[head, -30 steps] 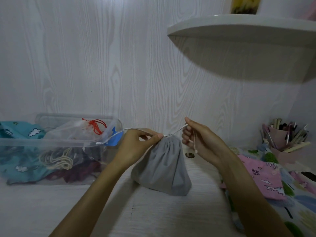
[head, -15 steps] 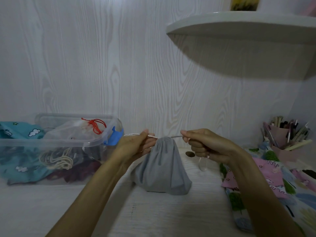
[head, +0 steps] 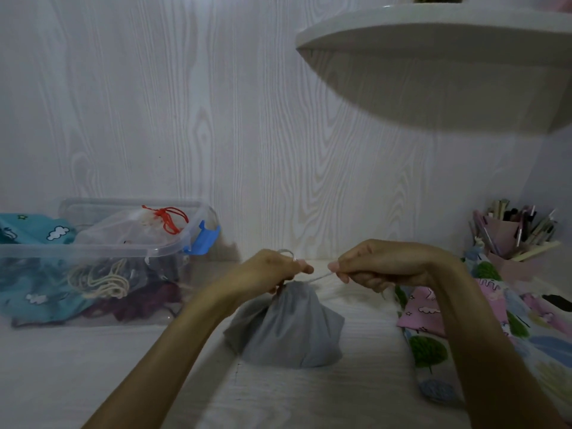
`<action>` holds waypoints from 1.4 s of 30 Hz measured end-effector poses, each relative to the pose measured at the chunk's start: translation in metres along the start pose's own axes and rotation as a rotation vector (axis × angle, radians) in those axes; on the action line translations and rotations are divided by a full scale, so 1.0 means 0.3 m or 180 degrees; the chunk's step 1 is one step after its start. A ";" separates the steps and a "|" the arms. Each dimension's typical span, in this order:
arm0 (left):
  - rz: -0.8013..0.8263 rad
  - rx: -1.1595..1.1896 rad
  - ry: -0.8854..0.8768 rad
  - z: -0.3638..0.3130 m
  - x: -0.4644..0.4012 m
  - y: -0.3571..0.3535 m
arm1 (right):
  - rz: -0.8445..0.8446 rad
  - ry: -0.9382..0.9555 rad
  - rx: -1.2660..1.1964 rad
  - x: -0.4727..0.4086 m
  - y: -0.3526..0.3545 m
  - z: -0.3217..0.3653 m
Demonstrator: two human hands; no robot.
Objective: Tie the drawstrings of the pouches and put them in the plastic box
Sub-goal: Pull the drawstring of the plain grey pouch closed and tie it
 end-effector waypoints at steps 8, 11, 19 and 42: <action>0.0896 0.0755 0.0856 0.081 -0.001 -0.175 | -0.0350 0.0576 0.0160 0.034 0.032 0.089; 0.1225 0.0333 0.0649 0.066 0.017 -0.199 | -0.0922 0.0545 0.0089 0.004 0.042 0.120; 0.0681 0.0933 0.0381 0.048 0.017 -0.077 | -0.1369 0.0192 0.0096 -0.039 0.035 0.105; -0.0044 0.2396 0.0211 0.003 0.026 0.033 | -0.1437 0.0313 -0.0155 0.093 0.105 0.123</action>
Point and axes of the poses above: each hand's wrist, its own x-axis away from the middle knuckle, its own y-axis out of the back of the hand, z = x × y, the point moved 7 cm from there along -x, towards the middle knuckle, and after that the axes turned 14 degrees about x, right-handed, at the moved point
